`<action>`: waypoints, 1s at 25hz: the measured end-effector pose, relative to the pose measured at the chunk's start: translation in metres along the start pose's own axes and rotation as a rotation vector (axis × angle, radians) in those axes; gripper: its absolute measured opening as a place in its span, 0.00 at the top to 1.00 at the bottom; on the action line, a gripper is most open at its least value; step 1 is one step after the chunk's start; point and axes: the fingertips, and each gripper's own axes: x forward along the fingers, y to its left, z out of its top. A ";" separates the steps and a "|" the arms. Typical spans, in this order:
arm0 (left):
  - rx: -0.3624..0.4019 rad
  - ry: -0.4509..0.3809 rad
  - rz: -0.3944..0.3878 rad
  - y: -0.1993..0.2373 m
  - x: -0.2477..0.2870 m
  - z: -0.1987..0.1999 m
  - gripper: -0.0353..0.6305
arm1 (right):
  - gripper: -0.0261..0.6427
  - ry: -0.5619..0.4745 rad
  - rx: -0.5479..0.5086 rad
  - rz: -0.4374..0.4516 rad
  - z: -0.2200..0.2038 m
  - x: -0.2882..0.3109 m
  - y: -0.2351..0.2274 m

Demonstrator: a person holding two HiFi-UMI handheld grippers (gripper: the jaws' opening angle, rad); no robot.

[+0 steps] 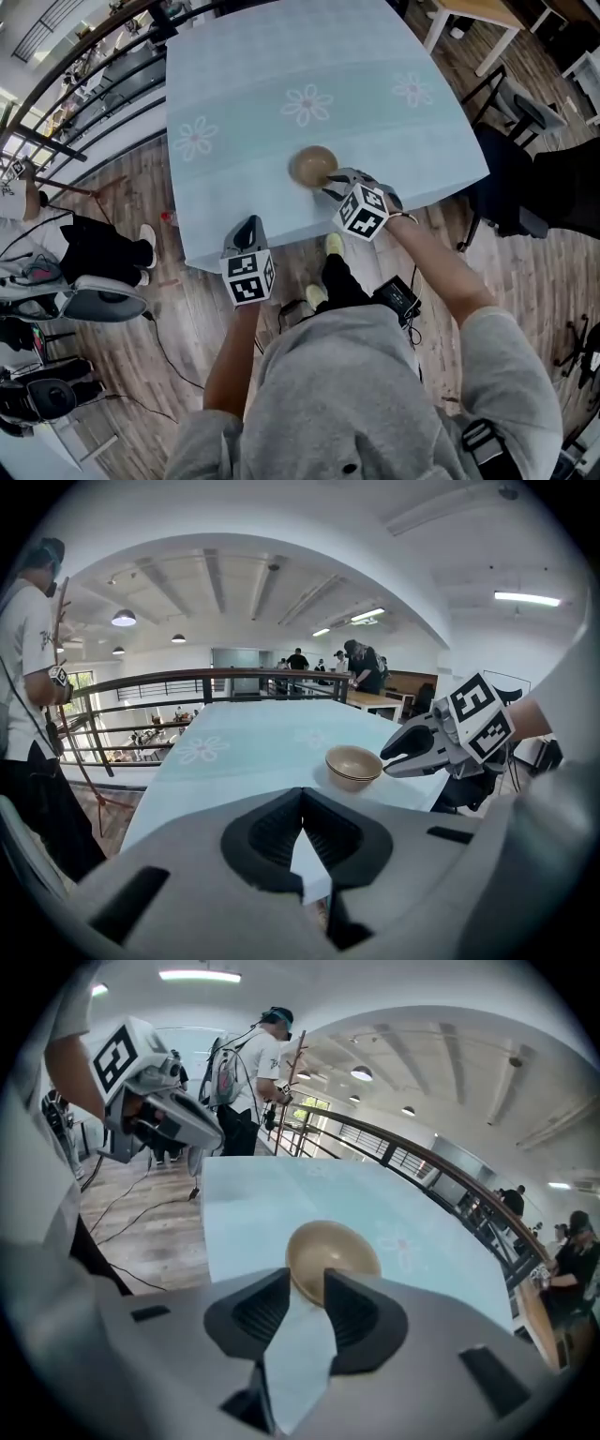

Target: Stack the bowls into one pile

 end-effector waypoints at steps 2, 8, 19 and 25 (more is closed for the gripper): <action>0.005 -0.006 -0.004 0.000 -0.005 -0.001 0.92 | 0.80 -0.013 0.039 -0.033 0.000 -0.009 -0.004; 0.010 -0.047 -0.020 -0.006 -0.030 0.003 0.92 | 0.80 -0.120 0.179 -0.124 0.012 -0.068 -0.008; 0.063 -0.149 -0.070 -0.039 -0.092 0.022 0.92 | 0.90 -0.382 0.415 -0.270 0.044 -0.199 0.026; 0.063 -0.185 -0.088 -0.060 -0.115 0.027 0.92 | 0.90 -0.425 0.464 -0.364 0.041 -0.234 0.027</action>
